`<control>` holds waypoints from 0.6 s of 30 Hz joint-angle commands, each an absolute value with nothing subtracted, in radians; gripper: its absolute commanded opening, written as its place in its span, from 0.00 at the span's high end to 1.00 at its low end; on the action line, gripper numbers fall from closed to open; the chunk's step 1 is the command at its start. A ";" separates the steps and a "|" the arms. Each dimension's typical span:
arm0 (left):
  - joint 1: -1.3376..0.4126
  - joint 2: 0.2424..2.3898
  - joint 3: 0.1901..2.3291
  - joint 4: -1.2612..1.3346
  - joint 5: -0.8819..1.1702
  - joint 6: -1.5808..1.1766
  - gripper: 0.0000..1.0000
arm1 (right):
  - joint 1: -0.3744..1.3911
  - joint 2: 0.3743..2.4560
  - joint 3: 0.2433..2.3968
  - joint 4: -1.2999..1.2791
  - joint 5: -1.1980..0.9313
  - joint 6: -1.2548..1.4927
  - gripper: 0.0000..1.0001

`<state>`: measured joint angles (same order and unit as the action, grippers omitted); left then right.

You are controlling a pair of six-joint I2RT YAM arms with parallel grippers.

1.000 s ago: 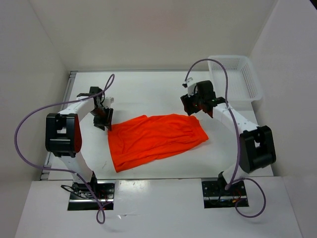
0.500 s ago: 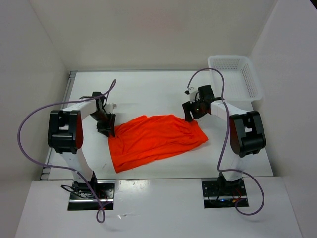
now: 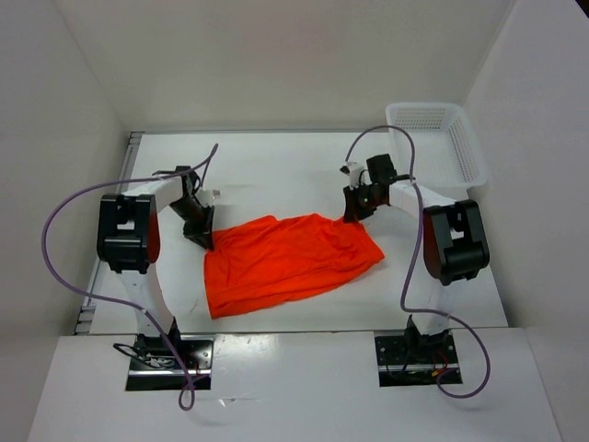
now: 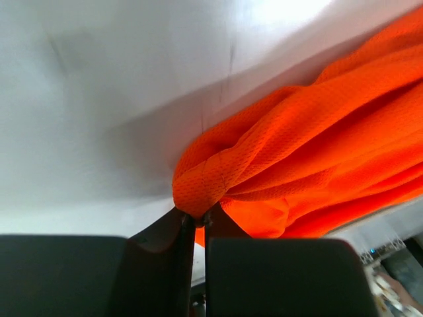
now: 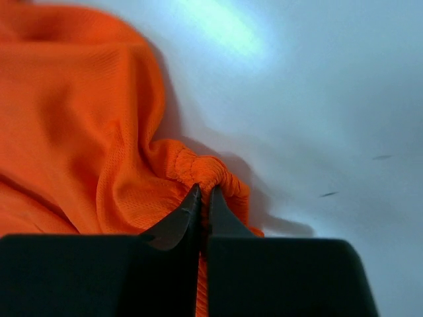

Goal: Fold and stack the shorts
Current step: Fold the shorts

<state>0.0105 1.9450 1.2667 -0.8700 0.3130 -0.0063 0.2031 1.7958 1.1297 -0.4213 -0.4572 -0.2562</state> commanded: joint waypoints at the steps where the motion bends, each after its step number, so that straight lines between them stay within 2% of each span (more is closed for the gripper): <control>1: 0.006 2.006 1.406 -0.781 0.264 0.000 0.95 | 0.147 1.850 1.296 -0.376 -0.454 -0.192 1.00; 8: 0.006 2.158 1.682 -0.781 0.190 0.000 0.97 | 0.110 1.974 1.517 -0.331 -0.316 -0.137 1.00; 10: 0.006 2.187 1.724 -0.781 0.158 0.000 0.91 | 0.110 1.994 1.532 -0.304 -0.281 -0.112 1.00; 11: 0.006 2.209 1.742 -0.781 0.158 0.000 0.86 | 0.110 2.005 1.546 -0.292 -0.252 -0.112 0.95; 12: 0.006 2.209 1.773 -0.781 0.144 0.000 0.77 | 0.110 2.014 1.546 -0.291 -0.252 -0.112 0.64; 13: 0.006 2.221 1.787 -0.781 0.132 0.000 0.58 | 0.110 2.014 1.561 -0.291 -0.242 -0.112 0.43; 14: 0.006 2.221 1.796 -0.772 0.132 0.000 0.51 | 0.110 2.014 1.577 -0.291 -0.242 -0.112 0.32; 15: 0.006 2.211 1.796 -0.772 0.121 0.000 0.48 | 0.110 2.005 1.577 -0.291 -0.224 -0.112 0.24; 18: 0.006 2.136 1.796 -0.752 0.121 0.000 0.42 | 0.110 1.961 1.586 -0.282 -0.213 -0.112 0.22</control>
